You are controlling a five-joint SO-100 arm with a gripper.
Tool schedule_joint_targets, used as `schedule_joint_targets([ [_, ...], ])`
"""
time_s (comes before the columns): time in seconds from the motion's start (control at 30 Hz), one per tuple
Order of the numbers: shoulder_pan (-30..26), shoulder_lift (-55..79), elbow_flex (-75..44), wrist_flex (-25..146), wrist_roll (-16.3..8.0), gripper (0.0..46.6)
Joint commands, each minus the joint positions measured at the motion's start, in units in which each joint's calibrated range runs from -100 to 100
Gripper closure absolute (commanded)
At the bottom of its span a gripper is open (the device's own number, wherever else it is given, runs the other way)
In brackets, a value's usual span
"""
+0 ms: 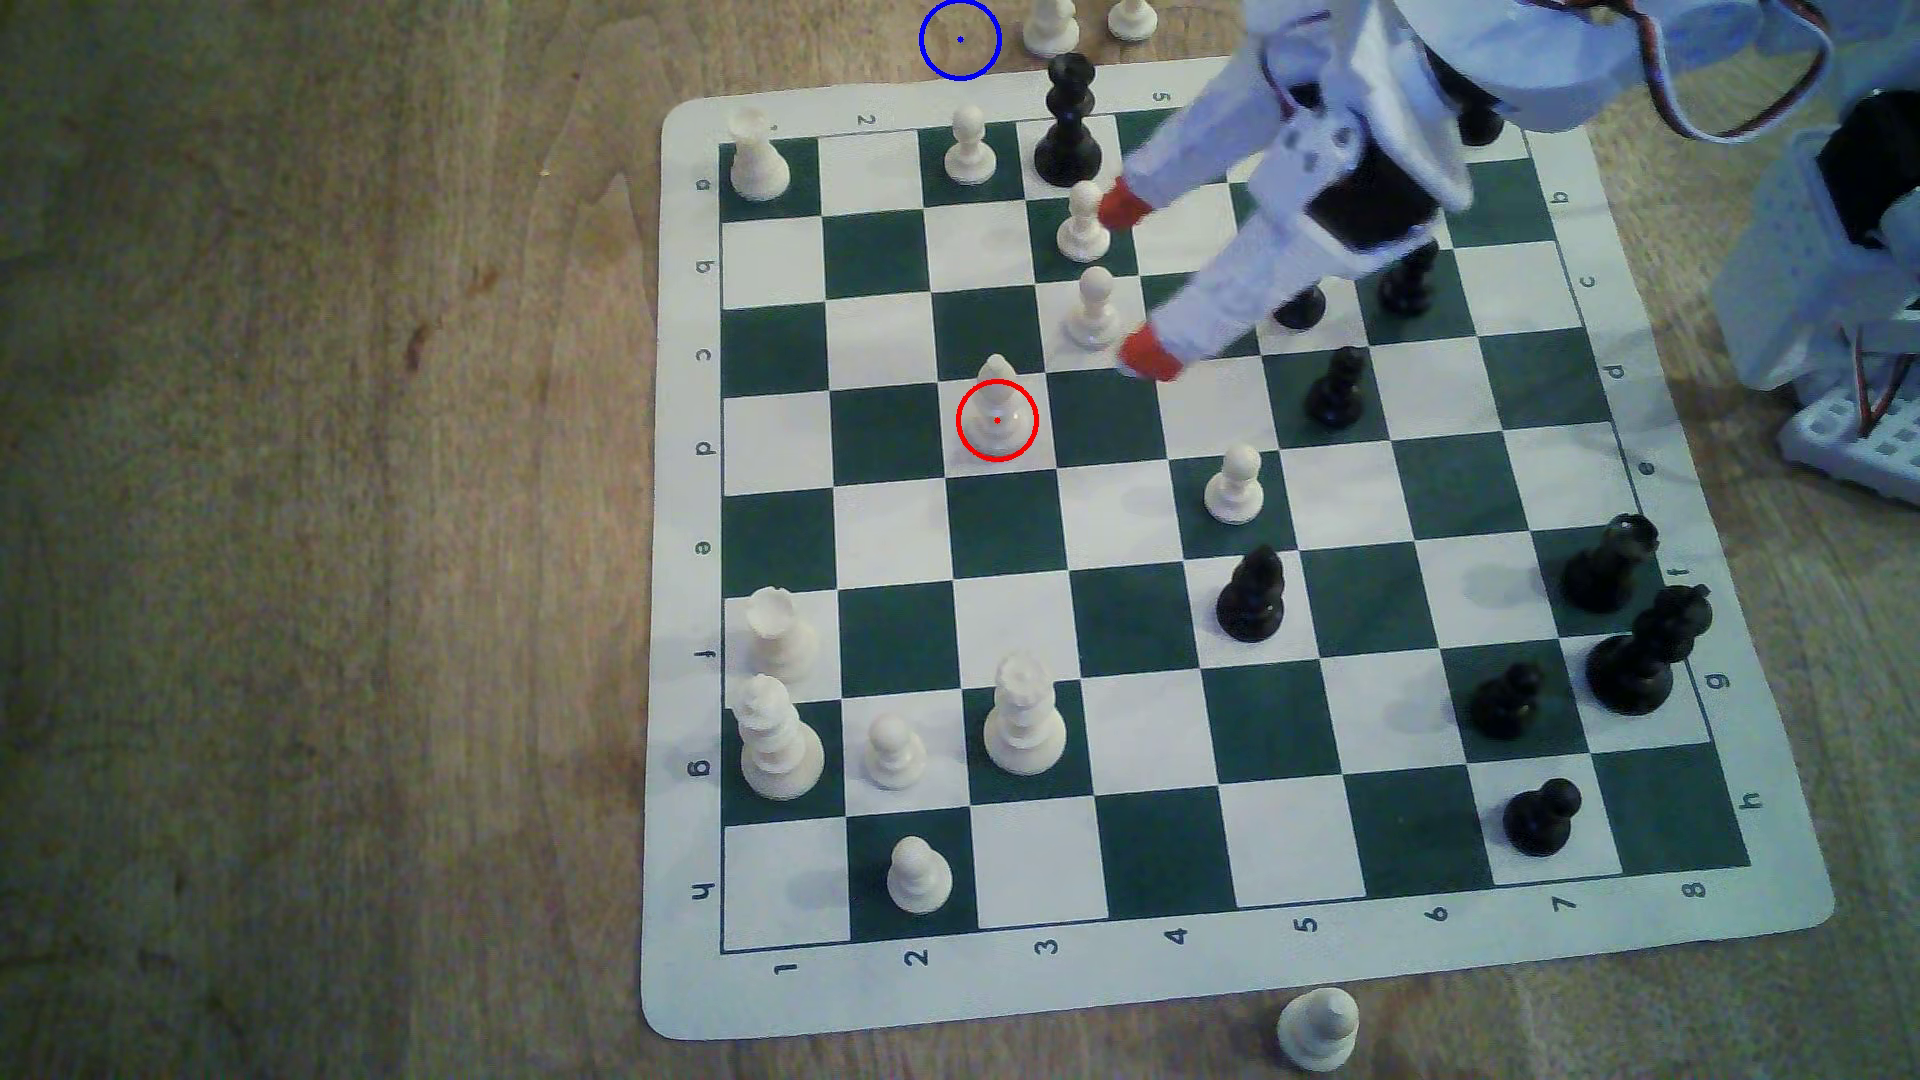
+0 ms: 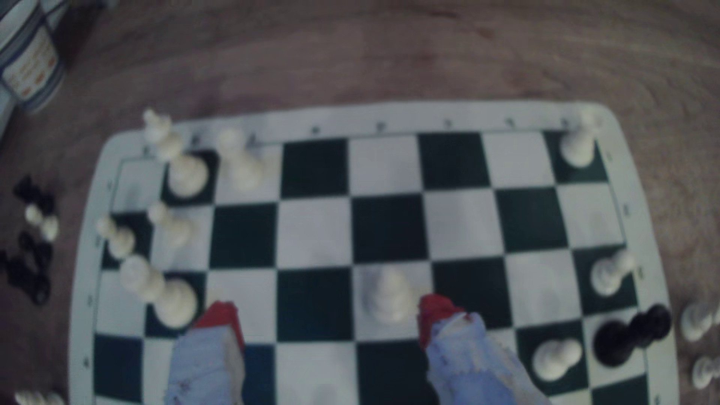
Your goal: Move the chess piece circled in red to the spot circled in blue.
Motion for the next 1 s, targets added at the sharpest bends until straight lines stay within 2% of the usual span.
schedule_joint_targets([
  [0.0, 0.3, 8.2, -12.1, 0.8, -1.0, 22.6],
  [0.1, 0.7, 13.1, -15.8, 2.4, -1.2, 24.9],
  [0.27, 0.7, 19.2, -20.6, 4.7, -2.0, 25.0],
  [0.37, 0.7, 22.6, -23.9, 5.0, -2.6, 28.4],
  [0.43, 0.3, 26.2, -28.9, 6.9, -3.2, 26.8],
  [0.57, -0.7, 28.8, -33.8, 8.9, -4.1, 26.3],
  [0.97, -0.3, 34.0, -33.2, 10.5, -3.9, 25.3],
])
